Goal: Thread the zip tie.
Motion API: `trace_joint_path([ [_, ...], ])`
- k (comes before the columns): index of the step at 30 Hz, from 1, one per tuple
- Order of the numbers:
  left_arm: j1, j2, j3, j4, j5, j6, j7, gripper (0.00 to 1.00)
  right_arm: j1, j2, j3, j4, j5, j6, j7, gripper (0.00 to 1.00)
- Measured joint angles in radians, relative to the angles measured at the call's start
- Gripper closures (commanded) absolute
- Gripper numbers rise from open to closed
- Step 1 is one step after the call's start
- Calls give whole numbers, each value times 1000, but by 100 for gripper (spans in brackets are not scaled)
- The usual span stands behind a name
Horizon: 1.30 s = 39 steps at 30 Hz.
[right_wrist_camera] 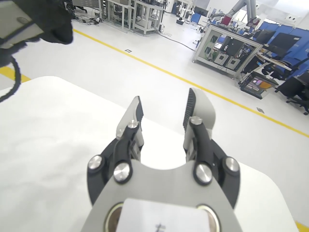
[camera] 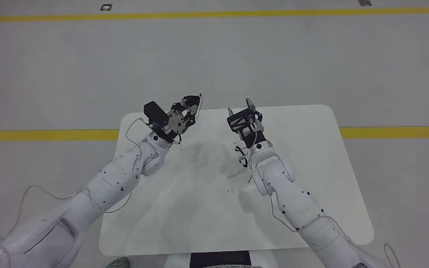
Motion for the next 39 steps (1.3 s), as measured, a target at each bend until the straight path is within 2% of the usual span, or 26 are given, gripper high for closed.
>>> trace_joint_path([
  [14,3,0,-3,-7,3,-2,-11,100,-6,1,11,-6,7,-10,2,0],
  [16,8,4,-14,-11,35,-24,-18,100,-11,2,32,-7,38,-21,5,0],
  [18,15,12,-30,-6,60,-68,0,100,-22,5,79,-15,108,-48,15,0],
  [22,29,24,-62,-1,105,-129,36,100,-53,14,183,-37,285,-138,51,0],
  [26,45,30,-80,-18,143,-168,62,100,-76,22,276,-57,480,-242,164,0],
  [32,62,30,-85,-44,169,-171,73,100,-102,33,346,-82,664,-394,264,0],
  [36,67,33,-90,-52,168,-171,74,100,-126,43,372,-96,752,-537,297,0],
  [38,69,36,-84,-62,176,-171,77,100,-131,46,370,-107,782,-574,324,0],
  [39,66,38,-76,-71,185,-171,82,100,-131,46,369,-109,787,-573,328,0],
])
